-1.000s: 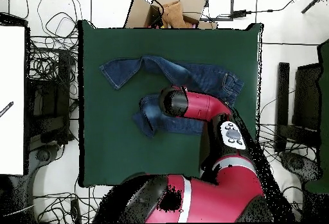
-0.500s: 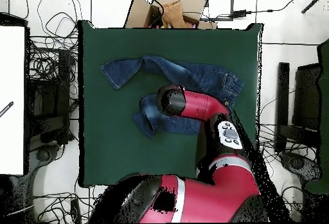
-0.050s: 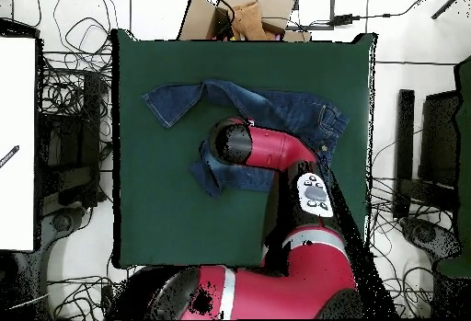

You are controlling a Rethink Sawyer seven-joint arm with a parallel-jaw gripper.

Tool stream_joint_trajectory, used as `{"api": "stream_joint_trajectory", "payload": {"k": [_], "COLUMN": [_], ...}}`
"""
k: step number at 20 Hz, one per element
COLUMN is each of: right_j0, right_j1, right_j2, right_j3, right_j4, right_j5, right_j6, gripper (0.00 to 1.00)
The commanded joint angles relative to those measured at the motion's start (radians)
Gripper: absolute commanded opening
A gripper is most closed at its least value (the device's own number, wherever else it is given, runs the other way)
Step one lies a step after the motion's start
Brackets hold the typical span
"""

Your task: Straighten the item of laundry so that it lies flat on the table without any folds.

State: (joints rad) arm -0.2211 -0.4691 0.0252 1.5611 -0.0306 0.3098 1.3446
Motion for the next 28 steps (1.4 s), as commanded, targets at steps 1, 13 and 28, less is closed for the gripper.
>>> {"api": "stream_joint_trajectory", "payload": {"k": [1,13,28], "right_j0": [0.035,0.045,0.072], "right_j1": [-0.024,-0.022,-0.076], "right_j2": [-0.024,-0.026,-0.017], "right_j3": [0.109,0.167,0.305], "right_j4": [0.061,0.100,0.095], "right_j5": [-0.053,-0.115,-0.189], "right_j6": [0.321,0.304,0.299], "gripper": [0.00,0.00,0.00]}}
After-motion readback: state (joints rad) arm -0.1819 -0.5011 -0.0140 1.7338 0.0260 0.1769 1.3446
